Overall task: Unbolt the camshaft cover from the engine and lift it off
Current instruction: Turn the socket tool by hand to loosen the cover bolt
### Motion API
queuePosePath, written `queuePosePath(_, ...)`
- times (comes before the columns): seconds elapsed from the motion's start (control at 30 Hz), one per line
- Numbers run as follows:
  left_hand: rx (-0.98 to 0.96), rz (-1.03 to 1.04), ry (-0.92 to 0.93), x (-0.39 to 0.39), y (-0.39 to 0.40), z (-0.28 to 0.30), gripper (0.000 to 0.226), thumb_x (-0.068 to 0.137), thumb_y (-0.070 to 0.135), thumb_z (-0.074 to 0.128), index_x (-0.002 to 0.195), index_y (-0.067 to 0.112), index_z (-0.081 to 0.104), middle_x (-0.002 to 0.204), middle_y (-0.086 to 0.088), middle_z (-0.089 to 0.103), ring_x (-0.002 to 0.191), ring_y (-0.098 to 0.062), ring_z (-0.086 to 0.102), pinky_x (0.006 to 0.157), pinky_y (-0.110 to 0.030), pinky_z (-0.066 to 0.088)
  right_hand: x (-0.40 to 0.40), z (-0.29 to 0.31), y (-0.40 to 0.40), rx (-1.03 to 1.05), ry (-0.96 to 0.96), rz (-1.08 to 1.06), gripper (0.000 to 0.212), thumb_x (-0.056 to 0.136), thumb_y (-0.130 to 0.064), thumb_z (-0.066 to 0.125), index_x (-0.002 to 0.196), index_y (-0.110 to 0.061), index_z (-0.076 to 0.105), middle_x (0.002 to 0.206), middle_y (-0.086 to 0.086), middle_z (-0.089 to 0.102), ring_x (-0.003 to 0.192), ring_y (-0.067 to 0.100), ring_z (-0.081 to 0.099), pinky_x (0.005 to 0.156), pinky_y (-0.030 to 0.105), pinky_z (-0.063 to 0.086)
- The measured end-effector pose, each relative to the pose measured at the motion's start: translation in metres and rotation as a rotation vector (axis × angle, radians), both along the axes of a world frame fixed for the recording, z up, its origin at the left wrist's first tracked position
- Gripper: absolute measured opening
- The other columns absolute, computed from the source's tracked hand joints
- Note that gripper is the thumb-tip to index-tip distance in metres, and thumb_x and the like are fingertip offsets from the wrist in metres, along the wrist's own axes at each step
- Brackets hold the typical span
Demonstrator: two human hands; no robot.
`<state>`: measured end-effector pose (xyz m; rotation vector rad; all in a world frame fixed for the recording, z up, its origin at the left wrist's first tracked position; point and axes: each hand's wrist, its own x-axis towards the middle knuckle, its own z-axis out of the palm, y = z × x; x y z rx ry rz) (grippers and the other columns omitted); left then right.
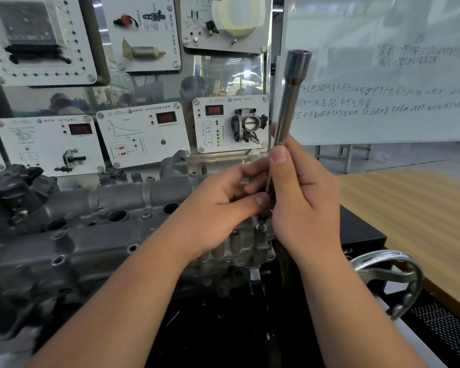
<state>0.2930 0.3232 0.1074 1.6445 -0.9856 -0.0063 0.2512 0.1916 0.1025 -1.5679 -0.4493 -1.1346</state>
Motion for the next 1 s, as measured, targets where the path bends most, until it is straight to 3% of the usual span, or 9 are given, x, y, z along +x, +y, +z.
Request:
queuePosePath(0.07, -0.003, 0.043, -0.029, -0.0012, -0.0014, 0.0007, 0.042, 0.093, 0.02, 0.066, 0.131, 0.035, 0.058, 0.105, 0.011, 0.075, 0.11, -0.011, 0.071, 0.101, -0.032, 0.055, 0.0, 0.0011, -0.0004, 0.005, 0.028, 0.009, 0.041, 0.104, -0.04, 0.041, 0.123, -0.013, 0.065, 0.091, -0.002, 0.071, 0.085, 0.025, 0.071, 0.074, 0.048, 0.059)
queuePosePath(0.13, 0.026, 0.091, -0.079, -0.0008, -0.0026, 0.0015, 0.042, 0.094, 0.02, 0.069, 0.132, 0.033, 0.058, 0.106, 0.009, 0.074, 0.104, -0.018, 0.072, 0.094, -0.039, 0.059, -0.0001, 0.0016, 0.0012, -0.019, 0.003, 0.006, 0.046, 0.102, -0.04, 0.046, 0.137, -0.012, 0.057, 0.091, -0.007, 0.07, 0.083, 0.019, 0.072, 0.074, 0.039, 0.06)
queuePosePath(0.27, 0.06, 0.097, -0.096, 0.0015, -0.0031, 0.001, 0.039, 0.09, 0.028, 0.072, 0.127, 0.033, 0.061, 0.105, 0.0, 0.073, 0.102, -0.033, 0.071, 0.09, -0.053, 0.059, -0.0019, 0.0012, 0.0055, 0.005, -0.058, -0.03, 0.018, 0.1, -0.037, 0.055, 0.114, -0.034, 0.066, 0.077, -0.009, 0.066, 0.07, 0.015, 0.07, 0.062, 0.027, 0.056)
queuePosePath(0.43, 0.035, -0.023, -0.01, 0.0019, -0.0002, 0.0002, 0.037, 0.096, 0.024, 0.063, 0.125, 0.046, 0.061, 0.111, 0.012, 0.075, 0.117, -0.009, 0.068, 0.105, -0.029, 0.053, -0.0012, 0.0008, 0.0037, -0.039, -0.053, -0.061, 0.022, 0.104, -0.037, 0.043, 0.106, -0.035, 0.065, 0.075, -0.008, 0.067, 0.066, 0.011, 0.066, 0.059, 0.021, 0.051)
queuePosePath(0.6, -0.002, 0.03, -0.044, -0.0006, -0.0028, 0.0, 0.039, 0.094, 0.017, 0.067, 0.128, 0.035, 0.059, 0.101, 0.015, 0.074, 0.108, -0.016, 0.073, 0.095, -0.034, 0.058, 0.0004, 0.0005, 0.0008, 0.011, 0.031, -0.004, 0.054, 0.101, -0.045, 0.04, 0.146, -0.017, 0.052, 0.104, -0.005, 0.074, 0.092, 0.015, 0.073, 0.083, 0.039, 0.06)
queuePosePath(0.7, 0.012, 0.08, -0.075, -0.0002, -0.0051, 0.0007, 0.044, 0.092, 0.02, 0.071, 0.132, 0.032, 0.057, 0.107, -0.002, 0.075, 0.102, -0.031, 0.072, 0.091, -0.055, 0.058, -0.0011, 0.0016, 0.0022, -0.026, -0.011, 0.007, 0.051, 0.1, -0.042, 0.049, 0.143, -0.016, 0.054, 0.091, -0.009, 0.072, 0.08, 0.016, 0.073, 0.072, 0.034, 0.061)
queuePosePath(0.8, 0.032, 0.135, -0.104, 0.0001, -0.0053, 0.002, 0.043, 0.088, 0.019, 0.075, 0.123, 0.036, 0.057, 0.096, -0.011, 0.069, 0.09, -0.038, 0.069, 0.08, -0.061, 0.056, -0.0003, 0.0013, 0.0039, 0.006, -0.031, 0.016, 0.04, 0.097, -0.037, 0.057, 0.133, -0.02, 0.063, 0.083, -0.017, 0.066, 0.072, 0.013, 0.07, 0.068, 0.036, 0.061)
queuePosePath(0.9, 0.037, 0.134, -0.086, 0.001, -0.0042, 0.0001, 0.046, 0.085, 0.023, 0.076, 0.121, 0.042, 0.055, 0.079, 0.0, 0.065, 0.079, -0.037, 0.068, 0.072, -0.05, 0.06, -0.0009, -0.0003, 0.0069, 0.039, -0.04, 0.018, 0.013, 0.098, -0.036, 0.055, 0.106, -0.035, 0.066, 0.075, -0.005, 0.065, 0.066, 0.016, 0.066, 0.064, 0.044, 0.058)
queuePosePath(1.0, 0.038, 0.062, -0.046, 0.0016, -0.0018, -0.0004, 0.045, 0.089, 0.027, 0.07, 0.129, 0.043, 0.056, 0.095, 0.012, 0.074, 0.097, -0.02, 0.074, 0.09, -0.038, 0.061, -0.0001, -0.002, 0.0063, 0.007, -0.014, -0.001, 0.026, 0.102, -0.037, 0.047, 0.109, -0.029, 0.07, 0.074, -0.004, 0.067, 0.071, 0.018, 0.069, 0.062, 0.036, 0.053)
